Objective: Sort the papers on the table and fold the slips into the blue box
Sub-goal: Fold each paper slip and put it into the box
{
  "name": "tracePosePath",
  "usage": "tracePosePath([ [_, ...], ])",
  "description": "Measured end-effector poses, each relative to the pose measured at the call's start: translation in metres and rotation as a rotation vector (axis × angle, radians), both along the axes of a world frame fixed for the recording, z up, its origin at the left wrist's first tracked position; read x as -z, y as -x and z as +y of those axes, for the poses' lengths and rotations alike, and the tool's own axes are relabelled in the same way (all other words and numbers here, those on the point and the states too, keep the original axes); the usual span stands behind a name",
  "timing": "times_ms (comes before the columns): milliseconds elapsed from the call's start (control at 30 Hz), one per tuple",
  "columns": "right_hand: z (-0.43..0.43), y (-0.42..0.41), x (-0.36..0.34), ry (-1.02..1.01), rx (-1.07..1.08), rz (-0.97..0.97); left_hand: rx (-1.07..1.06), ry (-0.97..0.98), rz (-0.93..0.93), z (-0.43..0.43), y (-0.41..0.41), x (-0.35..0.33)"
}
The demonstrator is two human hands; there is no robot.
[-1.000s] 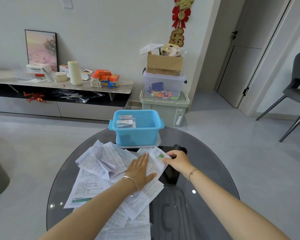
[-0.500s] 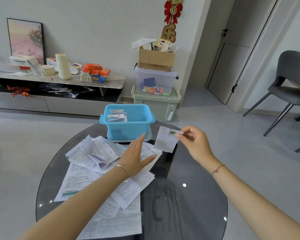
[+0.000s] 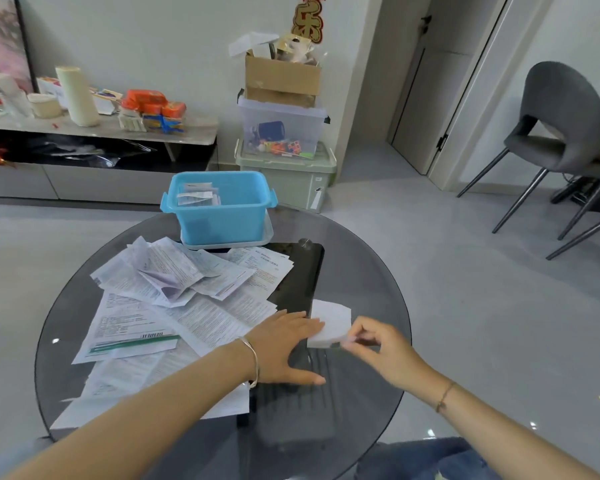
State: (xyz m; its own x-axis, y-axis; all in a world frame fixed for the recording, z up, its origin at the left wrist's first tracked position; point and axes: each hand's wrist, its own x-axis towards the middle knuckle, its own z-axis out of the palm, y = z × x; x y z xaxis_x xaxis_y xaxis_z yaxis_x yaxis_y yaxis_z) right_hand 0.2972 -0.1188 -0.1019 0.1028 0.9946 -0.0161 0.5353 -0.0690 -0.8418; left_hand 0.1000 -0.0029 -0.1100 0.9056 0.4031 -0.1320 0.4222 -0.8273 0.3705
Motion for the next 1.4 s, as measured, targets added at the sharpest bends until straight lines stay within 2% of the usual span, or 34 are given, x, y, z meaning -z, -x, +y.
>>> tracePosePath([
  [100,0.009,-0.002,0.003,0.008,0.17,0.134,-0.063,0.126,-0.092,-0.003,0.0,-0.005],
  [233,0.022,-0.004,0.007,0.036,0.313,0.101,-0.104,0.204,-0.117,-0.004,0.002,-0.009],
  [400,0.033,-0.005,0.012,0.05,0.373,0.032,-0.123,0.249,-0.12,-0.004,0.003,-0.01],
  [467,0.037,-0.007,0.013,0.06,0.387,0.034,-0.109,0.196,-0.119,-0.006,0.003,-0.01],
  [567,0.042,-0.007,0.013,0.054,0.39,0.02,-0.05,-0.029,-0.055,-0.009,0.006,-0.007],
  [633,0.044,-0.007,0.014,0.042,0.386,-0.039,-0.028,-0.105,-0.032,-0.011,0.008,-0.004],
  [933,0.049,-0.006,0.021,-0.008,0.438,-0.114,0.038,-0.171,0.113,-0.018,0.01,0.001],
  [1400,0.054,-0.003,0.023,-0.017,0.473,-0.15,0.047,-0.232,0.132,-0.023,0.005,-0.002],
])
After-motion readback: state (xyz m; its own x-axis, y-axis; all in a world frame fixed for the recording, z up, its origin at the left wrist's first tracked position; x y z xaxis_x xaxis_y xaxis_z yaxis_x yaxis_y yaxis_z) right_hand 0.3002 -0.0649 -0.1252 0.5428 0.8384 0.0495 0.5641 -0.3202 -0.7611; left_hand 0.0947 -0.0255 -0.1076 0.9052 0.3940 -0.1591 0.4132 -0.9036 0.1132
